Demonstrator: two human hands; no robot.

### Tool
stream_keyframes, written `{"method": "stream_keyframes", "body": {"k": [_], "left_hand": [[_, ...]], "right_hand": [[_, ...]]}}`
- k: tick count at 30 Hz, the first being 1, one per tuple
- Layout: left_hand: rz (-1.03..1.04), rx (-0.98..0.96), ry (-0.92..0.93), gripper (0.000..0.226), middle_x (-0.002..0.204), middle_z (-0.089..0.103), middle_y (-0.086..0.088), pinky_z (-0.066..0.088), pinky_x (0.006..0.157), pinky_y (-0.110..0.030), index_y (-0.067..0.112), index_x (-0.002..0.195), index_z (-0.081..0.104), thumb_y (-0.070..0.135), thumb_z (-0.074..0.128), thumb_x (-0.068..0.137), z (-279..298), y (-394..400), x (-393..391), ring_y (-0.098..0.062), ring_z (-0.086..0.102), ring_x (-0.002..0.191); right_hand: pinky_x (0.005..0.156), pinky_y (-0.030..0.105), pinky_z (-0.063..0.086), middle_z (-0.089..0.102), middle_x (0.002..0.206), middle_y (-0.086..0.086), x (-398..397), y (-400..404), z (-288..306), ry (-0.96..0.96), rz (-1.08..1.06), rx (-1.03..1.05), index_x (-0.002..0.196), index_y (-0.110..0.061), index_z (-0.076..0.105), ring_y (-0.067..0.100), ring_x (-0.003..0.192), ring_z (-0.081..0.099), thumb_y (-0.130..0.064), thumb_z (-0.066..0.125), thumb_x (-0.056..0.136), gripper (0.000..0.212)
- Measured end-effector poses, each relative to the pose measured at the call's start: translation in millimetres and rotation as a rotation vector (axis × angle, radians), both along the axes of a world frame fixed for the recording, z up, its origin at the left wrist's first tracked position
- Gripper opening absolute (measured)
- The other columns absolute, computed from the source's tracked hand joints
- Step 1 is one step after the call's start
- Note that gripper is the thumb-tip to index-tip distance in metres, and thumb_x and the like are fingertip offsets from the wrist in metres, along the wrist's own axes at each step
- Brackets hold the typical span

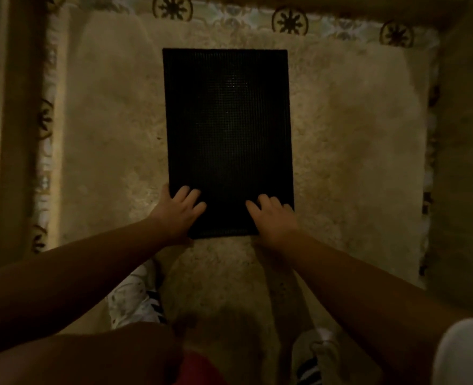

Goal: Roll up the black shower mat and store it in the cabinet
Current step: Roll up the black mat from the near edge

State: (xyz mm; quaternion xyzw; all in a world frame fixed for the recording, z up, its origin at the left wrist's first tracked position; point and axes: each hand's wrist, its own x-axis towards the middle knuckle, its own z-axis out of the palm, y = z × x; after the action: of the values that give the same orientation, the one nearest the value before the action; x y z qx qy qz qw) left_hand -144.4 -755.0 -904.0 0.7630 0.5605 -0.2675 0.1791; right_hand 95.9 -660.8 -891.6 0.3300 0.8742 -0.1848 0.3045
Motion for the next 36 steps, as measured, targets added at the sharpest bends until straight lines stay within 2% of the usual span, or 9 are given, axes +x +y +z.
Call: {"method": "stream_keyframes", "body": {"k": [4, 7, 11, 13, 16, 21, 24, 31, 36], "left_hand": [[0.027, -0.022, -0.078, 0.084, 0.14, 0.036, -0.015, 0.037, 0.097, -0.061, 0.021, 0.13, 0.04, 0.063, 0.07, 0.063, 3, -2, -5, -0.038, 0.033, 0.126], [0.108, -0.027, -0.195, 0.07, 0.145, 0.035, -0.018, 0.039, 0.097, -0.061, 0.02, 0.128, 0.046, 0.05, 0.073, 0.071, 2, -12, -9, -0.04, 0.028, 0.133], [0.17, -0.024, -0.261, 0.055, 0.15, 0.036, -0.013, 0.031, 0.103, -0.065, 0.022, 0.13, 0.049, 0.038, 0.069, 0.081, 3, -22, -13, -0.034, 0.024, 0.142], [0.165, 0.03, -0.323, 0.05, 0.144, 0.048, -0.01, 0.033, 0.101, -0.065, 0.021, 0.128, 0.052, 0.028, 0.07, 0.082, 6, -21, -19, -0.033, 0.038, 0.137], [0.074, 0.111, -0.402, 0.054, 0.126, 0.061, -0.012, 0.045, 0.092, -0.057, 0.018, 0.123, 0.056, 0.013, 0.075, 0.073, 8, -17, -22, -0.033, 0.06, 0.112], [-0.024, 0.143, -0.265, 0.051, 0.118, 0.061, -0.02, 0.046, 0.087, -0.057, 0.015, 0.122, 0.064, 0.012, 0.07, 0.072, 16, -6, -19, -0.042, 0.056, 0.107], [-0.035, 0.153, -0.165, 0.05, 0.106, 0.061, -0.019, 0.046, 0.076, -0.048, 0.01, 0.124, 0.062, 0.017, 0.068, 0.075, 22, -3, -13, -0.039, 0.055, 0.098], [-0.018, 0.109, -0.099, 0.045, 0.106, 0.06, -0.012, 0.042, 0.07, -0.039, 0.008, 0.129, 0.056, 0.019, 0.053, 0.086, 25, 1, -3, -0.032, 0.056, 0.093], [0.054, 0.039, -0.107, 0.028, 0.106, 0.06, -0.006, 0.042, 0.073, -0.035, 0.018, 0.118, 0.054, 0.022, 0.049, 0.091, 18, 10, -3, -0.027, 0.058, 0.096]], "right_hand": [[0.083, 0.047, 0.043, 0.041, 0.121, 0.009, -3, 12, -4, 0.022, 0.095, -0.008, 0.135, -0.023, 0.029, 0.031, 0.109, 0.045, -0.027, 0.071, 0.07, 0.078], [0.084, 0.042, 0.05, 0.046, 0.122, 0.006, -2, 33, -4, 0.074, 0.026, -0.2, 0.133, -0.025, 0.037, 0.027, 0.109, 0.049, -0.036, 0.071, 0.071, 0.072], [0.089, 0.035, 0.046, 0.055, 0.124, 0.004, 2, 56, -4, 0.108, -0.109, -0.332, 0.131, -0.023, 0.051, 0.022, 0.111, 0.054, -0.037, 0.072, 0.08, 0.058], [0.085, 0.034, 0.048, 0.059, 0.117, 0.004, 1, 58, -6, 0.121, -0.179, -0.345, 0.127, -0.022, 0.055, 0.021, 0.105, 0.056, -0.032, 0.072, 0.081, 0.049], [0.079, 0.032, 0.048, 0.06, 0.107, 0.001, -4, 57, -10, 0.134, -0.25, -0.359, 0.118, -0.021, 0.059, 0.018, 0.096, 0.057, -0.024, 0.072, 0.082, 0.038], [0.057, 0.027, 0.041, 0.057, 0.085, -0.003, -5, 62, -13, 0.176, -0.411, -0.345, 0.085, -0.02, 0.058, 0.015, 0.077, 0.056, -0.021, 0.077, 0.077, 0.02], [0.055, 0.029, 0.04, 0.057, 0.077, -0.003, -7, 68, -10, 0.181, -0.412, -0.236, 0.075, -0.02, 0.056, 0.014, 0.07, 0.054, -0.029, 0.075, 0.077, 0.022], [0.07, 0.039, 0.049, 0.06, 0.093, 0.004, 1, 58, -10, 0.193, -0.069, -0.027, 0.096, -0.018, 0.062, 0.023, 0.085, 0.055, -0.037, 0.057, 0.09, 0.02], [0.071, 0.038, 0.051, 0.059, 0.101, 0.004, 14, 44, -10, 0.184, 0.029, 0.109, 0.109, -0.019, 0.058, 0.024, 0.092, 0.056, -0.06, 0.055, 0.084, 0.048]]}}
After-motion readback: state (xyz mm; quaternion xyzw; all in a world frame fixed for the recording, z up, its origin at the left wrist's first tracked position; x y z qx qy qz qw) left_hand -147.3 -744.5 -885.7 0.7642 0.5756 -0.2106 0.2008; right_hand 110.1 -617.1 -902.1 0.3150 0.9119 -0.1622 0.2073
